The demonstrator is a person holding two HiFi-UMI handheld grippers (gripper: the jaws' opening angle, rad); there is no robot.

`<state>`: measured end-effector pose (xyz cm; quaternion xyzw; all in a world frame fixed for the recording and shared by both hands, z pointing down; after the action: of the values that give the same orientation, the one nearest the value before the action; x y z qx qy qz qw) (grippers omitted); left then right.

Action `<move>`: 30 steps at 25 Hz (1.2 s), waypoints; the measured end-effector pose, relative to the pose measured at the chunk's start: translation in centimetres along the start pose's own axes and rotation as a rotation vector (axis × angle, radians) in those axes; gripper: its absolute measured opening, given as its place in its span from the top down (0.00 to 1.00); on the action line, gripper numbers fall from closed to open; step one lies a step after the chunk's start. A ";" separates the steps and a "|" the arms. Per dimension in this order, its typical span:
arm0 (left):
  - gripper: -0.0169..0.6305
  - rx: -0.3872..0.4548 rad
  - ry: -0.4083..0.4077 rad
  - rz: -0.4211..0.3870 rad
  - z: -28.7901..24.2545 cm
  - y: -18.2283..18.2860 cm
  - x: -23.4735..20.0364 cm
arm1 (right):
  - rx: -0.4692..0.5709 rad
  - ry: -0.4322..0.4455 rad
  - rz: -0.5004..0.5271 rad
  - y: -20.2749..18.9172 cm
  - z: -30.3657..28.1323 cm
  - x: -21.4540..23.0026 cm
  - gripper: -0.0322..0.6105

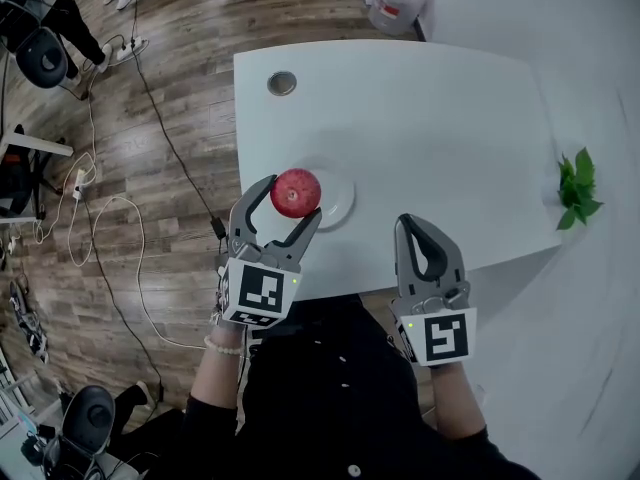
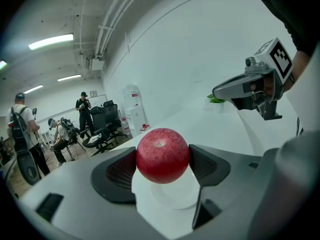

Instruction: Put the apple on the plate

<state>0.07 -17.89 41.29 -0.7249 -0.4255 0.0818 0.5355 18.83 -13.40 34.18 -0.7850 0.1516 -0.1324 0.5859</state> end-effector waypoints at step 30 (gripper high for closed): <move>0.44 -0.158 -0.106 -0.030 -8.3 -6.5 4.3 | -0.081 -0.039 -0.017 -2.4 1.3 1.9 0.89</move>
<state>4.09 -20.33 51.69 -0.7531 -0.4689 0.0782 0.4547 21.26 -12.33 36.19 -0.8117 0.1388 -0.1161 0.5554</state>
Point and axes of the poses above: the fingertips, and each gripper's own axes: z backward along the fingers, x to its right, y out of its top, the point moved 6 cm from there along z, backward along the fingers, and after that the axes turned 9 degrees about -z, right-handed, at the moved point
